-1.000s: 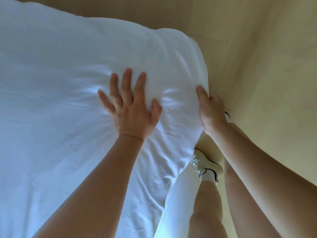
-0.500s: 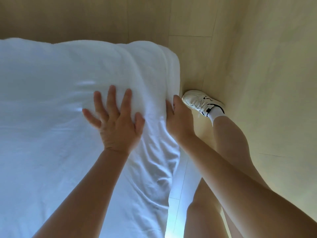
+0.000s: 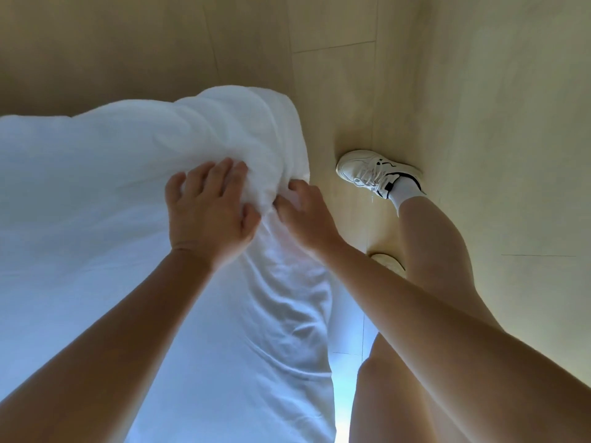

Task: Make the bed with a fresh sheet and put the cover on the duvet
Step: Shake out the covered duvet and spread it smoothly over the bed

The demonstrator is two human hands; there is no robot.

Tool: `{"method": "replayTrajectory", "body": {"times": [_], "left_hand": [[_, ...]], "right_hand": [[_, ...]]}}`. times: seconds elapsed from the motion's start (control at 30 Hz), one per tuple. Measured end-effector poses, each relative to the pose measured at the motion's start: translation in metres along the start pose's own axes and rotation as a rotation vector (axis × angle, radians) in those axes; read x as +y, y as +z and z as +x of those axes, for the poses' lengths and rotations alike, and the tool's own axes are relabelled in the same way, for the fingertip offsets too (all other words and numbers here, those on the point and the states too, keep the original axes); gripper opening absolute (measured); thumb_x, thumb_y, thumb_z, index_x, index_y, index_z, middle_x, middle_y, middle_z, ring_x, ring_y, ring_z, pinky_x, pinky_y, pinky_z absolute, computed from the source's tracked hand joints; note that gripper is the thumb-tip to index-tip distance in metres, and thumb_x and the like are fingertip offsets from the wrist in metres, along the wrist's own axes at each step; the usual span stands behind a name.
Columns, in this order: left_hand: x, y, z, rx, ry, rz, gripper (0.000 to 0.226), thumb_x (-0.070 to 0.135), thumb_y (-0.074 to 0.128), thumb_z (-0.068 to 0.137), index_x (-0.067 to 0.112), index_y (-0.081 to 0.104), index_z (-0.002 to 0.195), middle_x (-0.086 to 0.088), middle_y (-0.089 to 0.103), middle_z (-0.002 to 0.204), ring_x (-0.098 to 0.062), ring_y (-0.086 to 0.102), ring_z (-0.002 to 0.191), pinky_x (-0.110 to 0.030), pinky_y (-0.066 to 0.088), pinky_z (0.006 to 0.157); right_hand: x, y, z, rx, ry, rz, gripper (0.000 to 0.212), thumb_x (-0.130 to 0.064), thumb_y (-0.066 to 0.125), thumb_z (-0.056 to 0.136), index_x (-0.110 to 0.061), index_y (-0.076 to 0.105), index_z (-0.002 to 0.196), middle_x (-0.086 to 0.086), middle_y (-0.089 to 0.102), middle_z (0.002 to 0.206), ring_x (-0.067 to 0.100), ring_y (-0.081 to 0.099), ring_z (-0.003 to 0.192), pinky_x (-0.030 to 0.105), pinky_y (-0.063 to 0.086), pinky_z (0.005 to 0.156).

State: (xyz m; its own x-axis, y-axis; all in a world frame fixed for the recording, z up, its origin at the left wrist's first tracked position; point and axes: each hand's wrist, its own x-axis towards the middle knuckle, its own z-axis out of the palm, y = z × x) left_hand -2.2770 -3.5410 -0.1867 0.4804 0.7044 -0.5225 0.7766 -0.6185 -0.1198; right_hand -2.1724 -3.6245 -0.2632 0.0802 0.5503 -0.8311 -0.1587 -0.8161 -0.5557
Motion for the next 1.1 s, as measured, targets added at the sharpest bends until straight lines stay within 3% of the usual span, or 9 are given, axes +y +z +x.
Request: {"method": "replayTrajectory", "body": {"times": [0.1,0.17,0.3,0.43,0.6,0.7,0.83,0.93,1.1], "left_hand": [[-0.001,0.002,0.0,0.02,0.024,0.014,0.051,0.037,0.048,0.078,0.012,0.062,0.121,-0.009,0.064,0.12,-0.031,0.059,0.108,-0.048,0.039,0.093],[0.0,0.005,-0.001,0.031,0.013,0.019,0.051,0.037,0.049,0.078,0.013,0.062,0.121,-0.008,0.063,0.121,-0.03,0.059,0.109,-0.048,0.038,0.094],[0.0,0.006,0.001,0.02,-0.011,-0.009,0.053,0.038,0.052,0.078,0.012,0.06,0.123,-0.008,0.061,0.124,-0.031,0.056,0.113,-0.049,0.036,0.097],[0.0,0.009,-0.002,0.084,0.0,-0.041,0.051,0.037,0.053,0.078,0.012,0.062,0.122,-0.008,0.063,0.123,-0.029,0.059,0.111,-0.05,0.038,0.096],[-0.003,0.021,-0.002,0.142,0.043,-0.049,0.045,0.036,0.052,0.079,0.013,0.066,0.114,-0.003,0.066,0.116,-0.027,0.061,0.107,-0.043,0.03,0.098],[-0.005,0.027,-0.001,0.202,0.057,-0.04,0.038,0.033,0.056,0.075,0.014,0.07,0.105,-0.001,0.069,0.107,-0.027,0.062,0.101,-0.041,0.025,0.097],[-0.006,0.029,0.001,0.254,0.047,-0.063,0.031,0.03,0.058,0.072,0.015,0.071,0.096,0.001,0.07,0.101,-0.026,0.064,0.097,-0.041,0.027,0.096],[-0.004,0.028,0.001,0.269,0.018,-0.084,0.029,0.028,0.06,0.07,0.015,0.071,0.093,0.001,0.07,0.1,-0.025,0.065,0.096,-0.04,0.027,0.096],[-0.004,0.027,0.001,0.245,0.005,-0.087,0.03,0.029,0.061,0.068,0.016,0.071,0.094,0.001,0.07,0.101,-0.025,0.065,0.096,-0.04,0.026,0.096]], "right_hand": [[0.01,-0.018,0.029,0.025,0.596,0.752,0.049,-0.058,0.049,0.088,-0.019,0.057,0.116,0.01,0.069,0.106,0.022,0.065,0.091,0.035,0.051,0.085],[0.014,-0.021,0.041,-0.061,0.677,0.917,0.051,-0.059,0.04,0.092,-0.02,0.061,0.116,0.009,0.069,0.103,0.024,0.064,0.095,0.037,0.05,0.089],[-0.009,-0.007,0.058,0.022,0.414,0.506,0.027,-0.019,0.037,0.102,-0.02,0.054,0.081,0.002,0.054,0.082,0.022,0.051,0.091,0.031,0.042,0.077],[0.003,-0.043,0.06,0.362,0.243,0.432,0.03,-0.039,0.041,0.099,-0.019,0.062,0.096,-0.001,0.067,0.099,0.015,0.063,0.095,0.027,0.051,0.081],[0.045,-0.051,0.079,0.054,0.555,0.762,0.045,-0.045,0.036,0.1,-0.012,0.055,0.125,0.007,0.066,0.112,0.023,0.064,0.101,0.036,0.053,0.085],[0.043,-0.028,0.1,-0.073,0.671,0.536,0.026,-0.021,0.039,0.101,-0.008,0.061,0.102,0.01,0.068,0.081,0.021,0.064,0.069,0.026,0.052,0.062],[0.021,-0.028,0.128,-0.028,0.575,0.1,0.042,-0.003,0.026,0.098,-0.003,0.047,0.135,0.029,0.052,0.125,0.024,0.043,0.074,0.026,0.032,0.058],[0.015,-0.033,0.123,-0.052,0.397,0.04,0.028,-0.001,0.036,0.094,-0.007,0.06,0.082,0.016,0.055,0.081,0.022,0.047,0.071,0.029,0.035,0.06],[0.014,-0.027,0.122,-0.049,0.386,0.448,0.024,-0.013,0.045,0.079,-0.018,0.043,0.056,0.002,0.036,0.057,0.017,0.034,0.053,0.028,0.029,0.055]]}}
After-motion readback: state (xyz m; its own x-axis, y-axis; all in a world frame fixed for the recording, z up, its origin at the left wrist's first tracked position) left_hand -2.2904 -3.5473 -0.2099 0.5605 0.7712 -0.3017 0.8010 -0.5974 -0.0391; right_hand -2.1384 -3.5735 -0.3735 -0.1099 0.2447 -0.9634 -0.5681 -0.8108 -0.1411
